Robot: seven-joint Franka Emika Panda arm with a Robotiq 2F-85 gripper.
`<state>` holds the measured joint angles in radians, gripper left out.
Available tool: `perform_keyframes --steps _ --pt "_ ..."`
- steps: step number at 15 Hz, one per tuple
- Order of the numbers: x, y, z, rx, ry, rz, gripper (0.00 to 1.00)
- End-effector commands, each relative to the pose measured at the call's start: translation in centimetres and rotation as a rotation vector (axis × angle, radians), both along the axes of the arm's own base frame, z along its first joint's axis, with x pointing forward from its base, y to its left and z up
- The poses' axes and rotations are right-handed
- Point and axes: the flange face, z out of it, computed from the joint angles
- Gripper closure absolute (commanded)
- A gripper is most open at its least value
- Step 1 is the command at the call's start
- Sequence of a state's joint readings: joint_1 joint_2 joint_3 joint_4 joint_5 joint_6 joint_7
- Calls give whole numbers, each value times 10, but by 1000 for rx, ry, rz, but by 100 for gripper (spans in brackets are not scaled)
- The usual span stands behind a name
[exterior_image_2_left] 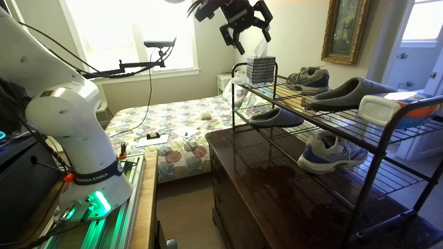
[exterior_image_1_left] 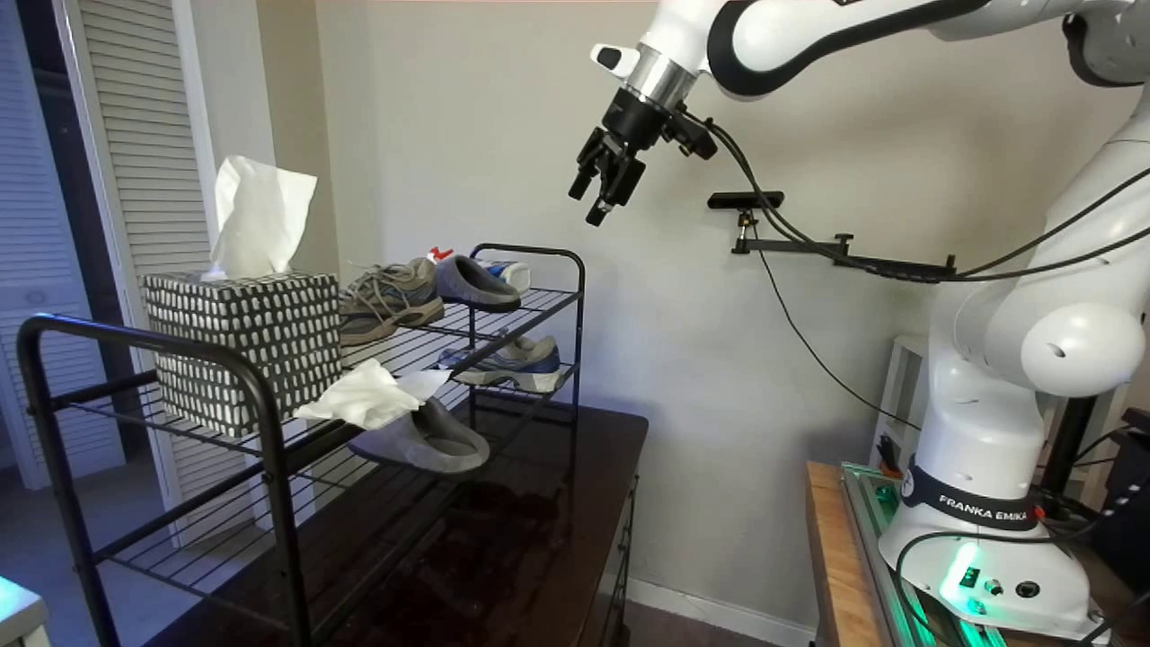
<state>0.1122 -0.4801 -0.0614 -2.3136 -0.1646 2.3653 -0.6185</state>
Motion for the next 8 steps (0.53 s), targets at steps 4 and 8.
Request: perform_keyframes --steps 4,8 --pt "82 47 22 -154 63 318 0" --pt "121 53 15 -266 124 491 0"
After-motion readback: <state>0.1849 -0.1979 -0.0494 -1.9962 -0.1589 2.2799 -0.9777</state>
